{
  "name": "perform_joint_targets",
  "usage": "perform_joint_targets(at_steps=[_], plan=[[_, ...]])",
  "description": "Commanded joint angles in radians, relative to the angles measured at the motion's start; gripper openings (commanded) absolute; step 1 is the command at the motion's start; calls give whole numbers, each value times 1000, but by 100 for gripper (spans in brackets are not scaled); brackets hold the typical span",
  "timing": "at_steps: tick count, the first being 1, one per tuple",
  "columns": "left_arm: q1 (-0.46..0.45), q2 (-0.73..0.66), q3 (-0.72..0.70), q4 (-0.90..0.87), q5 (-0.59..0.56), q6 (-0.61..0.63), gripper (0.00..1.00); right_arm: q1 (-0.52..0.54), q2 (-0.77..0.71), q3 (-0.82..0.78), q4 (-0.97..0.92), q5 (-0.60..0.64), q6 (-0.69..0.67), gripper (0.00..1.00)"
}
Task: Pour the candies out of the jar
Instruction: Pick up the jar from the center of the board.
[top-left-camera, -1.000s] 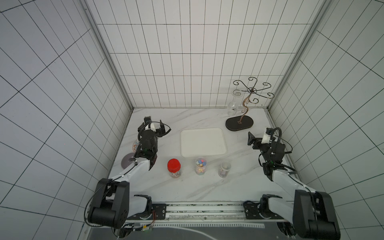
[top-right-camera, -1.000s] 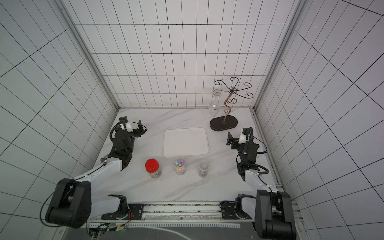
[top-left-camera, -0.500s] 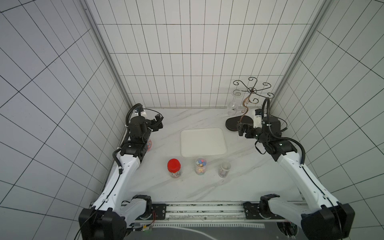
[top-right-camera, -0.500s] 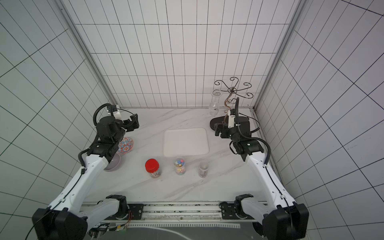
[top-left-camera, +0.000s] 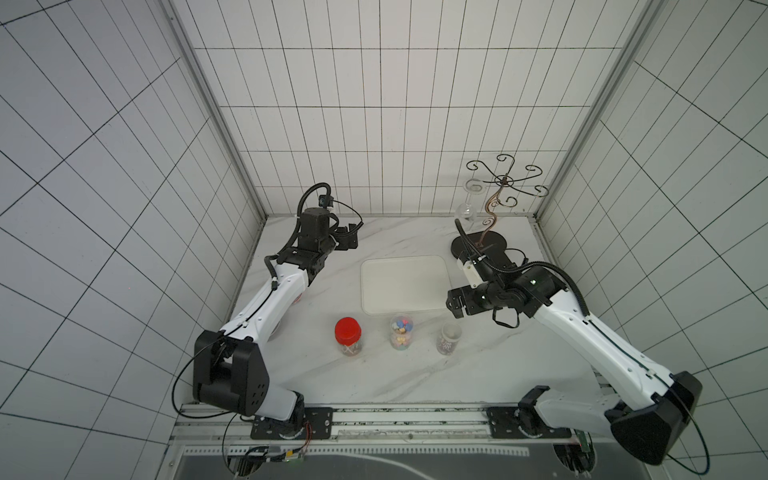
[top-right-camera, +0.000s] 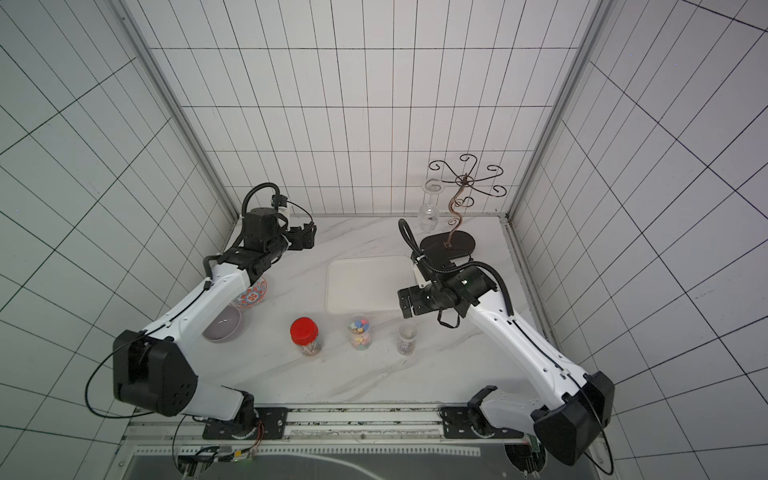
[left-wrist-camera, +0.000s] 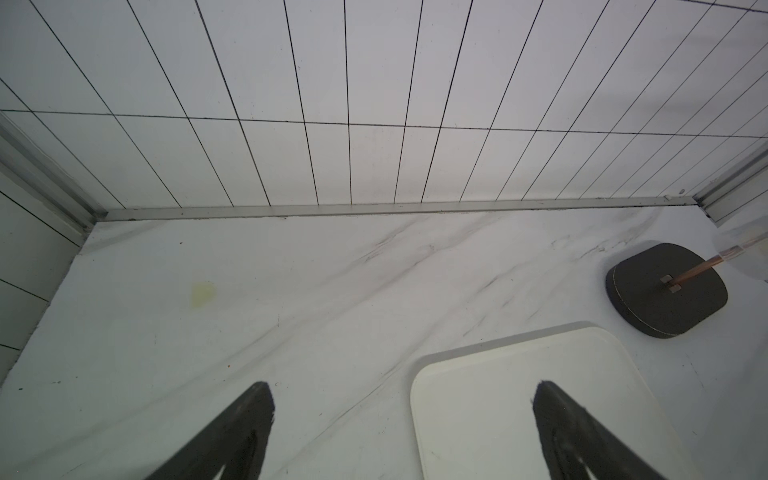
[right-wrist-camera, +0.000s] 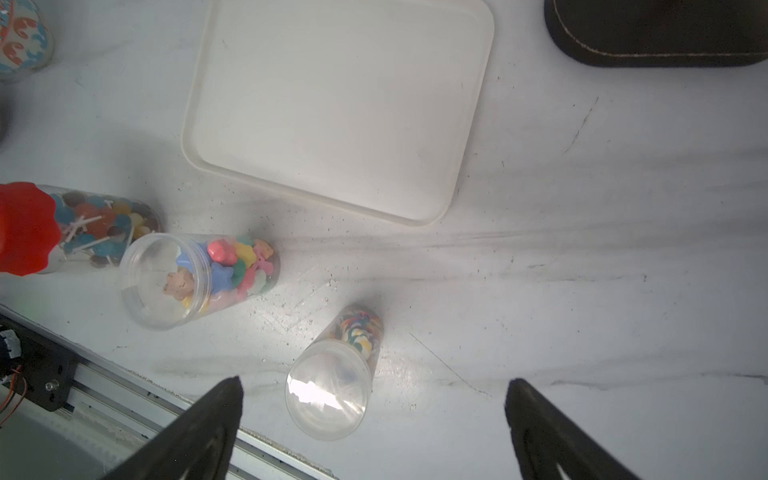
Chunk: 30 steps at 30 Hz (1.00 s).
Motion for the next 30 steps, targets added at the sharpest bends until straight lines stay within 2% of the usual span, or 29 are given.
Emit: perform_joint_targets(at_steps=[1, 15, 22, 30], plan=[[2, -29, -5, -4, 48, -3, 97, 51, 3, -1, -84, 13, 67, 99], [7, -43, -20, -14, 35, 5, 97, 149, 63, -164, 28, 9, 143, 90], [9, -42, -21, -11, 49, -1, 97, 153, 87, -197, 47, 14, 142, 87], [22, -40, -20, -5, 83, -16, 97, 154, 126, -207, 56, 23, 131, 77]])
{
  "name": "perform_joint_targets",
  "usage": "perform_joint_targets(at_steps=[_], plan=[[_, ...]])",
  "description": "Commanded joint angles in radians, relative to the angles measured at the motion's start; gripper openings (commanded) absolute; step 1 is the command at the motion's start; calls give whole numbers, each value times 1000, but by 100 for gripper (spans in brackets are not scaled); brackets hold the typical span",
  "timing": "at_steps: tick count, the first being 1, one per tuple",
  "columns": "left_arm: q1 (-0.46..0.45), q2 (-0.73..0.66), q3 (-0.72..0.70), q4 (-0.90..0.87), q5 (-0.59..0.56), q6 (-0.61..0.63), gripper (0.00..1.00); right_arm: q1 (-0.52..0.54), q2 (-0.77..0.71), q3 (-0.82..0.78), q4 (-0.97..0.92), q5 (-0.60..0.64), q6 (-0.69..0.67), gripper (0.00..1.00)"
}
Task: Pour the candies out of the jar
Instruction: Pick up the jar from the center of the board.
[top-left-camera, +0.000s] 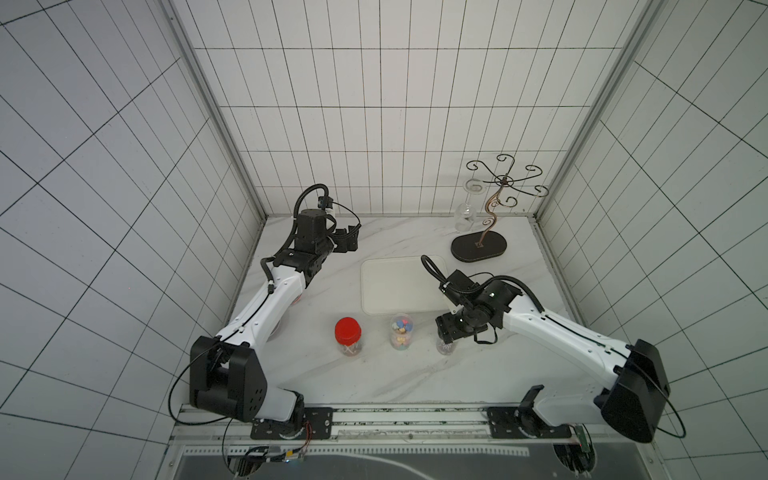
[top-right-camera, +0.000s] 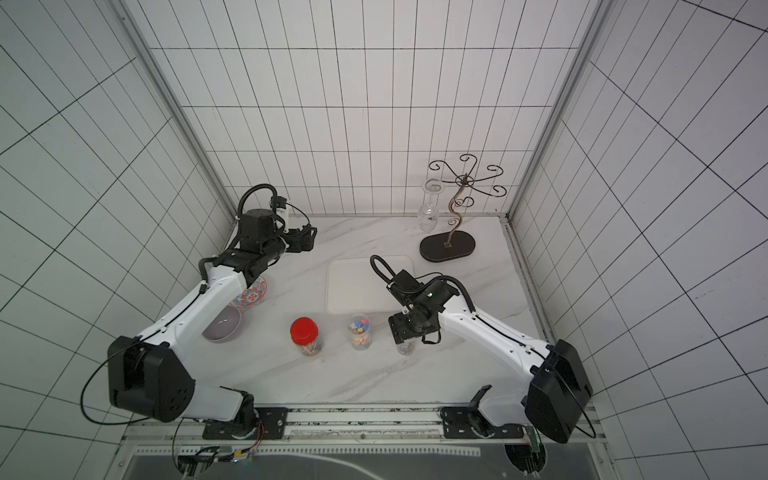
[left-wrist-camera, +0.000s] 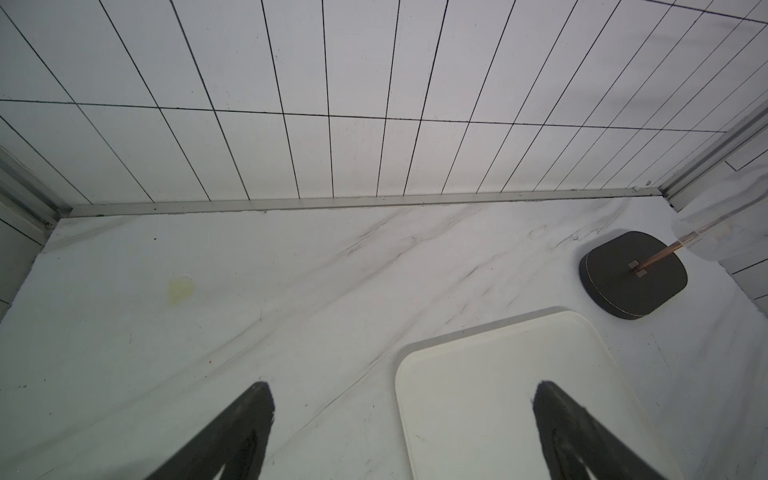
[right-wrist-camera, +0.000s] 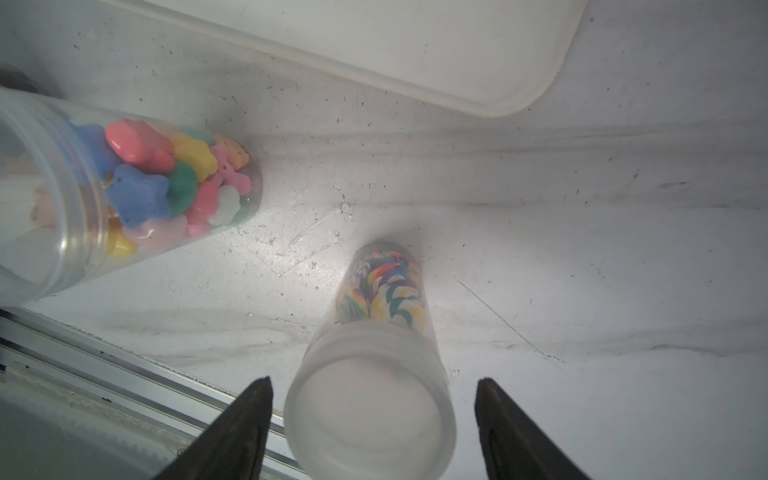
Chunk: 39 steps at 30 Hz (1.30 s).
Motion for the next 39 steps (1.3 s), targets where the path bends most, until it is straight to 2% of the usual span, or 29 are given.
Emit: perform_joint_targets(at_steps=[1, 6, 15, 20, 31, 39], plan=[[9, -11, -5, 5, 25, -15, 97, 9, 7, -43, -5, 19, 2, 75], [18, -2, 0, 8, 54, -27, 97, 9, 17, -52, -4, 35, 2, 70], [27, 8, 1, 14, 90, -45, 97, 9, 27, -84, 17, 39, 2, 69], [27, 11, 1, 17, 106, -51, 97, 9, 27, -73, 16, 39, -6, 61], [27, 25, 25, 29, 160, -73, 97, 9, 30, 14, -31, 3, -28, 43], [29, 31, 35, 48, 232, -85, 97, 2, 19, 130, -106, -8, -55, 39]])
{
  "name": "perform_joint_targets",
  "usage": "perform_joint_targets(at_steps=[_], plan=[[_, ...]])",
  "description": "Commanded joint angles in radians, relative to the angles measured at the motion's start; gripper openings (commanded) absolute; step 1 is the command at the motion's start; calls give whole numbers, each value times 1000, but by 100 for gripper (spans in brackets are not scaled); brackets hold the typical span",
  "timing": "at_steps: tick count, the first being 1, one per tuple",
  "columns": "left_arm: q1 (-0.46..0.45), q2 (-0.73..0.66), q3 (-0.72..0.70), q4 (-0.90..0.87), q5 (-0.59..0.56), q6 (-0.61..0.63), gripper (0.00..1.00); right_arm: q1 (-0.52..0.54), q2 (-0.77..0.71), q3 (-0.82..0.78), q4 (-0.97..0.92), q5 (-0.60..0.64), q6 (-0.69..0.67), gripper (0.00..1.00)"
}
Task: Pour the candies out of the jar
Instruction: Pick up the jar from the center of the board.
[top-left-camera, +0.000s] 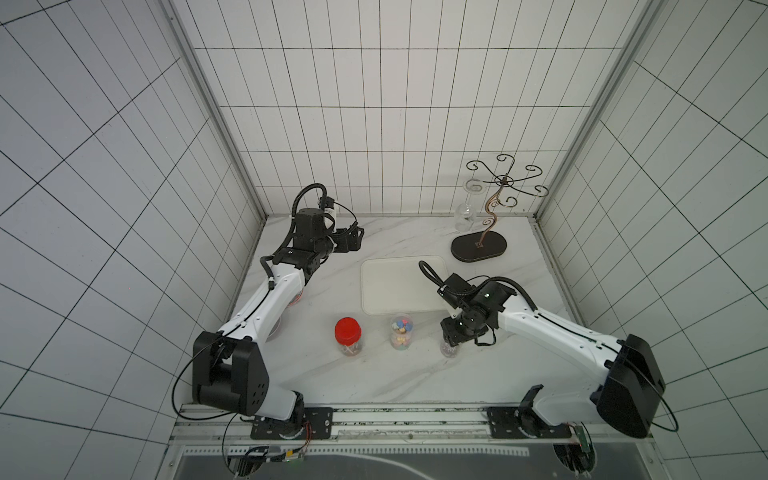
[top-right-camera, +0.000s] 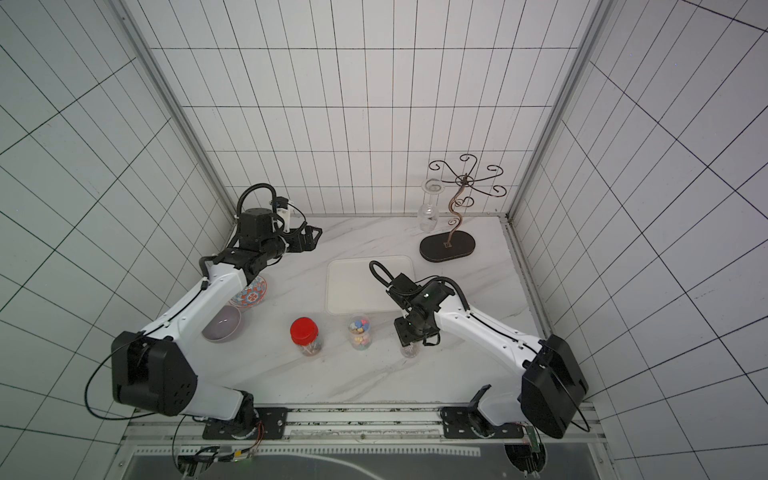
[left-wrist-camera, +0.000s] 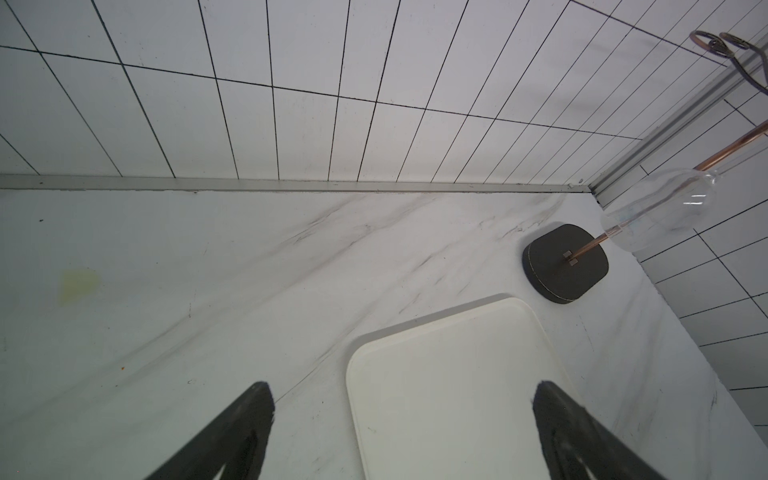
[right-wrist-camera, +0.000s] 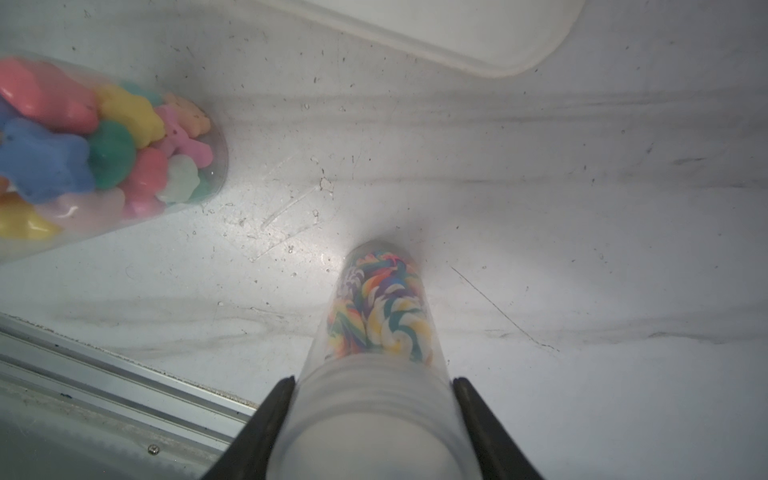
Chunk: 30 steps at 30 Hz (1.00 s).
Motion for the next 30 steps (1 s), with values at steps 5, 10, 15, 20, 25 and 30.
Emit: perform_joint_targets(at_steps=[5, 10, 15, 20, 25, 30], plan=[[5, -25, -15, 129, 169, -1, 97, -27, -3, 244, -131, -13, -63, 37], [12, -65, -57, 223, 313, 37, 97, -120, -3, 363, -180, -64, -127, 36], [32, -85, -82, 278, 494, 103, 97, -232, 35, 505, -221, -136, -225, 36], [33, -123, -122, 277, 580, 225, 97, -328, 83, 636, -196, -243, -302, 35], [20, -154, -125, 158, 651, 382, 97, -366, 128, 708, -102, -405, -348, 36], [-104, -171, -125, -33, 485, 591, 97, -367, 139, 683, 15, -526, -360, 35]])
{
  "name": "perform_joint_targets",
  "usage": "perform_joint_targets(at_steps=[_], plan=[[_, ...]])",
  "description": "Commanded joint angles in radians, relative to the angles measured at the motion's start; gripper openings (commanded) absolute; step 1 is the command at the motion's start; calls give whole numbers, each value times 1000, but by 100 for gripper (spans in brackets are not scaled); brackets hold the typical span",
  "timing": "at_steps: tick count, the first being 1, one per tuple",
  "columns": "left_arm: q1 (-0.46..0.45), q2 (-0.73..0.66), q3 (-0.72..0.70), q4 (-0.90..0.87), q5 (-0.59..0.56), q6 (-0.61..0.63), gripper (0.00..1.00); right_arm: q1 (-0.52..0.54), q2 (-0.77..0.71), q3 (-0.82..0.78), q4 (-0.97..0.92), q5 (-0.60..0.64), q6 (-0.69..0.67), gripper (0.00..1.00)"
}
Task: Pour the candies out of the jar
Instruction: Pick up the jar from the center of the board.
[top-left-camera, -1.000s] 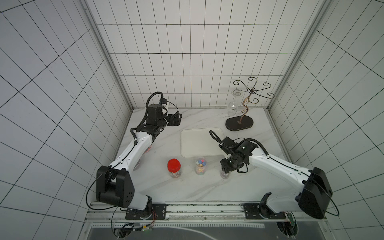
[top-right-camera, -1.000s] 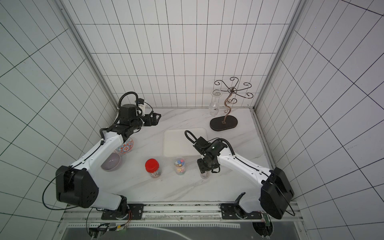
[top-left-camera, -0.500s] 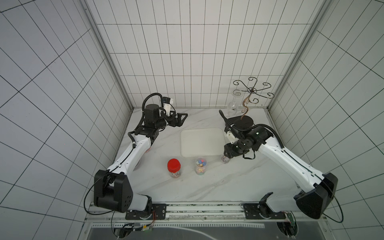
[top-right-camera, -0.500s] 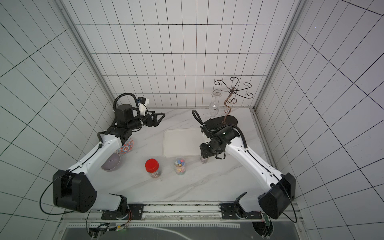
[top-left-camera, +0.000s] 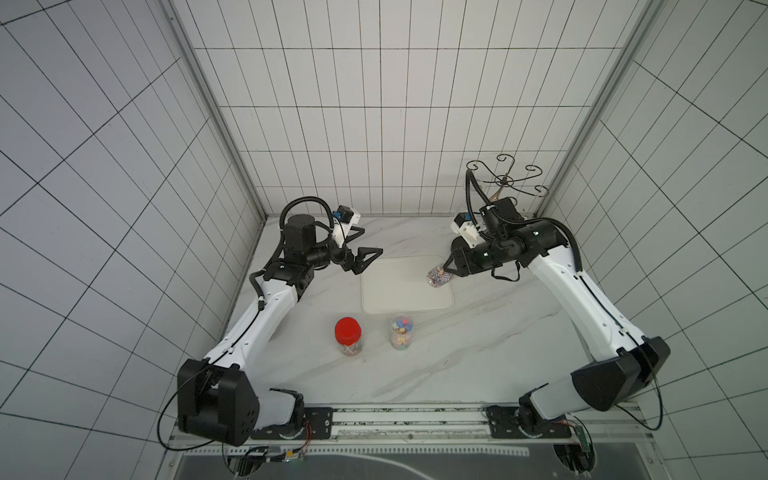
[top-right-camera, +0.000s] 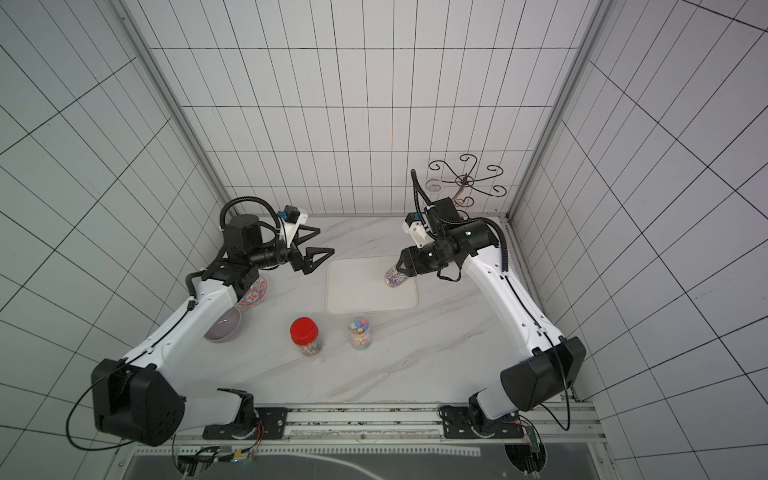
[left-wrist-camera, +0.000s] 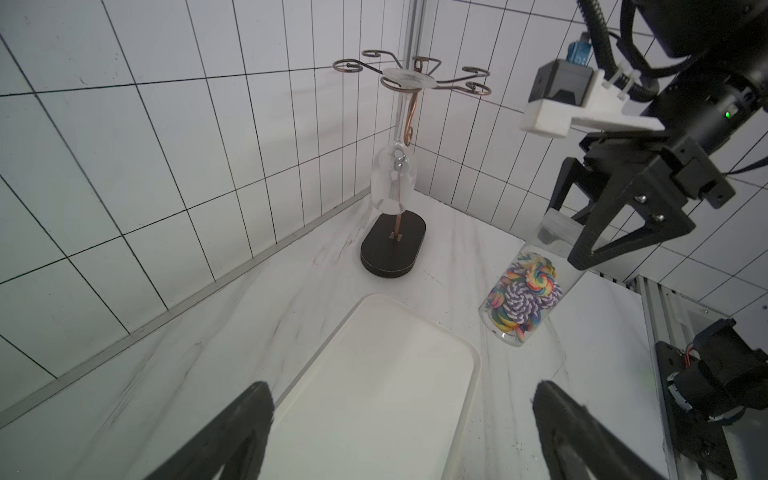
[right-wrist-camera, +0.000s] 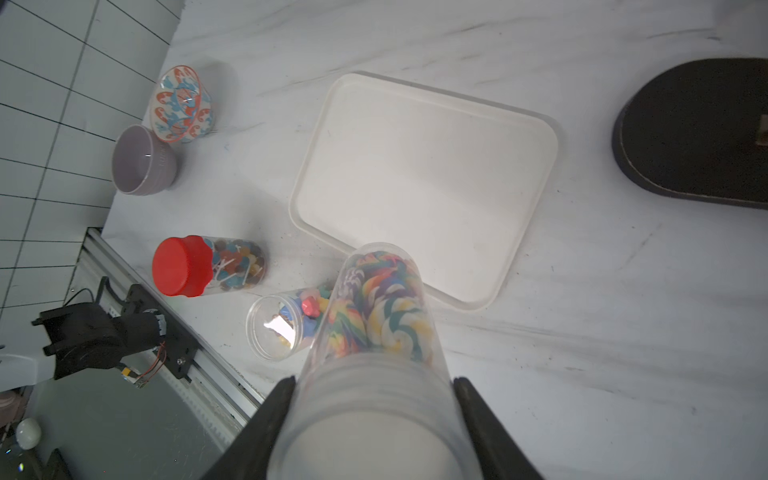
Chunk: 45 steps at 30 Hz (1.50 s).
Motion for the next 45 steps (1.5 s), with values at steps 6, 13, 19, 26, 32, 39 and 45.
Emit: perform_joint_targets(at_steps=[6, 13, 19, 26, 32, 39, 45], plan=[[-178, -15, -2, -220, -234, 251, 97, -2, 31, 50, 161, -244, -40, 34], [-197, -36, 18, -219, -253, 256, 97, 2, 41, 13, 254, -351, -8, 35], [-209, -16, 52, -236, -252, 260, 97, 39, 82, 40, 270, -383, -6, 34], [-242, 18, 82, -273, -249, 277, 97, 85, 134, 97, 256, -389, -18, 34], [-260, 45, 93, -326, -255, 303, 97, 95, 151, 134, 244, -395, -25, 34], [-278, 55, 94, -338, -263, 306, 97, 102, 154, 159, 205, -402, -43, 34], [-279, 57, 95, -337, -266, 308, 96, 110, 160, 174, 168, -402, -57, 34]])
